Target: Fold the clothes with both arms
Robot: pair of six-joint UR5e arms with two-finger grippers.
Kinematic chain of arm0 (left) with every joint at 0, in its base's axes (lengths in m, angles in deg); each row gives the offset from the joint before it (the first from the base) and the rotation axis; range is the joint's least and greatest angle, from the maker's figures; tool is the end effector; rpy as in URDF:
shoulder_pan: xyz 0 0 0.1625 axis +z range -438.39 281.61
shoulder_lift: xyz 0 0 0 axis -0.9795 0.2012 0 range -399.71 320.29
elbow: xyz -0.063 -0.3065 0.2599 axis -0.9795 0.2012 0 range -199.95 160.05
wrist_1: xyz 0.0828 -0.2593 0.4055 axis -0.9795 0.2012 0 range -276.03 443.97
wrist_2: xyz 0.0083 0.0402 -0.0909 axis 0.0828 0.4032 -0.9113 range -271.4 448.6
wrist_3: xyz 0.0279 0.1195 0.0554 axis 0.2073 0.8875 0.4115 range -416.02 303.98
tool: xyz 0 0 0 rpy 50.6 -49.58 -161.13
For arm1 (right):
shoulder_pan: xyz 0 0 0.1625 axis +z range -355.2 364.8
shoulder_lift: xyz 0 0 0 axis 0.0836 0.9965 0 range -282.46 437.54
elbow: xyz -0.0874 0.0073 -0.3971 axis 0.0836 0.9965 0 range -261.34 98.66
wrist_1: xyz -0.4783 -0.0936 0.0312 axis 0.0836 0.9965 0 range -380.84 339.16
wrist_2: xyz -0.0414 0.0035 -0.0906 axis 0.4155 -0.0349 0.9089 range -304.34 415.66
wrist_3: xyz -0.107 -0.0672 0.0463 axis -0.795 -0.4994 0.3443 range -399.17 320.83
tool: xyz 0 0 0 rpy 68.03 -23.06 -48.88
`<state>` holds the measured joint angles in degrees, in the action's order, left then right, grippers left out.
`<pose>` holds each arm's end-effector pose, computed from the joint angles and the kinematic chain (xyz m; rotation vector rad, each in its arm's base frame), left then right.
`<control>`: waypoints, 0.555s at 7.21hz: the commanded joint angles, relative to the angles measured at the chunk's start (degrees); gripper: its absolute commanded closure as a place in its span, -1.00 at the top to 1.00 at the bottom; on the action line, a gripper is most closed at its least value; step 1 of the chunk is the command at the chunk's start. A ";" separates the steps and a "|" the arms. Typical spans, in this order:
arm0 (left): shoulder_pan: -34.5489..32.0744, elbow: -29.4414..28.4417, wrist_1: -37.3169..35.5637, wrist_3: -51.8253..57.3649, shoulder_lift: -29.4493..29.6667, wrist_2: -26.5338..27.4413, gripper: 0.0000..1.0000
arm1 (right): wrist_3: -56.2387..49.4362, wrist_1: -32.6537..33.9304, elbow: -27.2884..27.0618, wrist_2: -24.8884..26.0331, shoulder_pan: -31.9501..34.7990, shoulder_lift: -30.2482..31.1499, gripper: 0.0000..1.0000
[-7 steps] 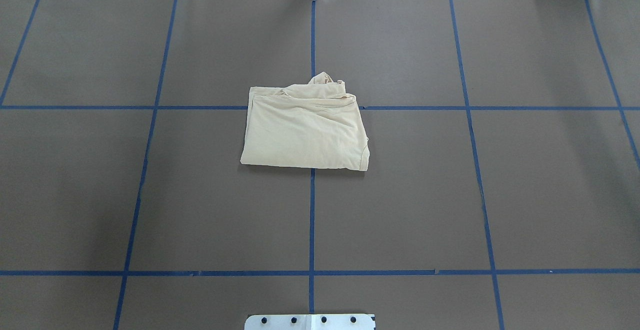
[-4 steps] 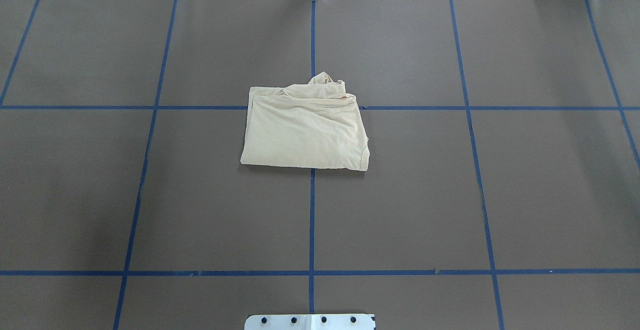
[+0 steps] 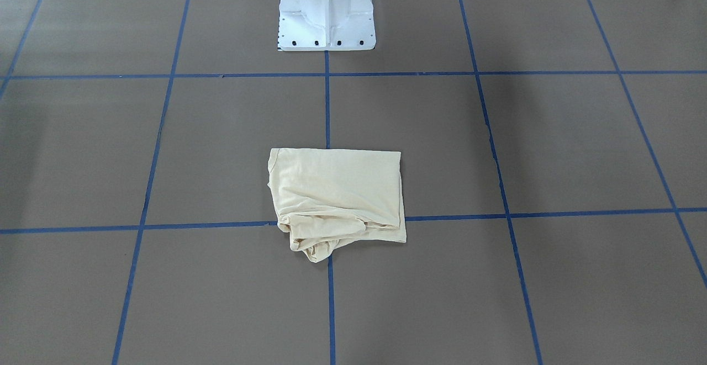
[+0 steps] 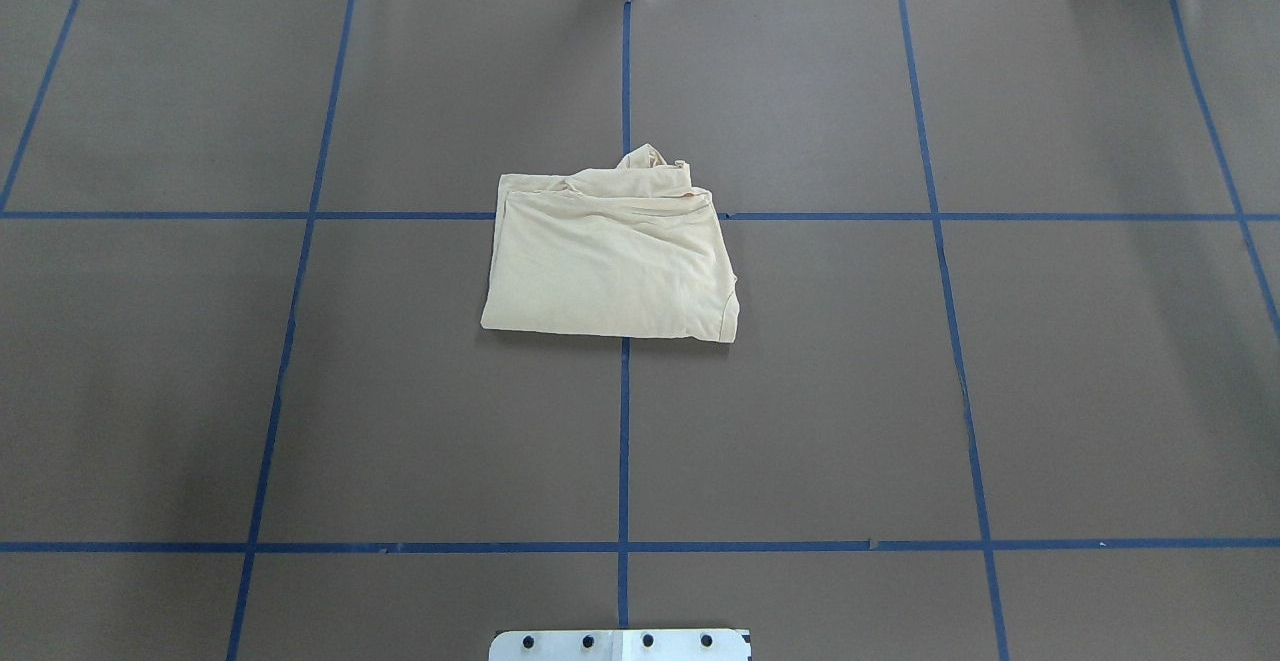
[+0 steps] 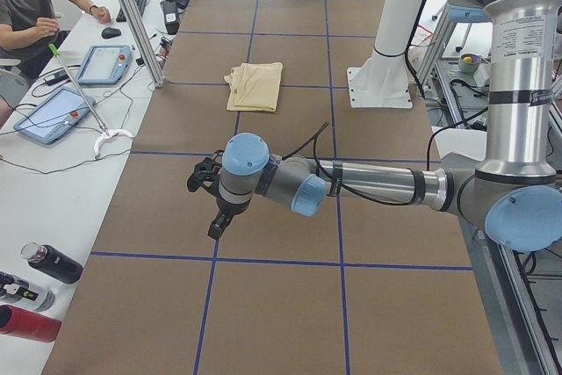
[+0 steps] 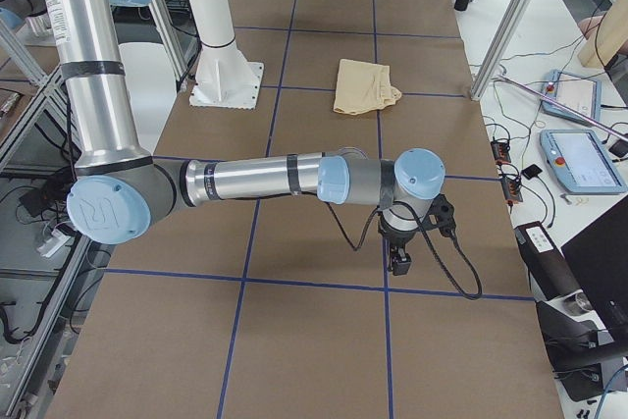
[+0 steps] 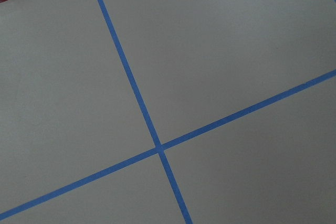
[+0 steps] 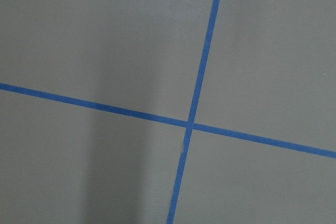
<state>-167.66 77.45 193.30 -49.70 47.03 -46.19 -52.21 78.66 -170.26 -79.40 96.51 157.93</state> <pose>-0.0311 -0.5755 0.5826 0.4264 0.7524 0.2754 0.0569 -0.6292 0.5905 0.0852 -0.7831 -0.1807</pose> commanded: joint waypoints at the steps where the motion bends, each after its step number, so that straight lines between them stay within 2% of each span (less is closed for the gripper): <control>1: -0.11 0.07 -0.08 0.10 -0.08 -0.04 1.00 | -0.14 -0.09 -0.29 -0.12 -0.04 0.30 1.00; 4: -0.11 0.33 0.45 -0.08 0.01 -0.04 1.00 | 0.03 -0.09 -1.26 -0.21 -0.04 0.30 1.00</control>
<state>-167.77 77.65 193.57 -49.73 47.00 -46.25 -52.29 78.56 -171.12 -79.59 96.47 158.22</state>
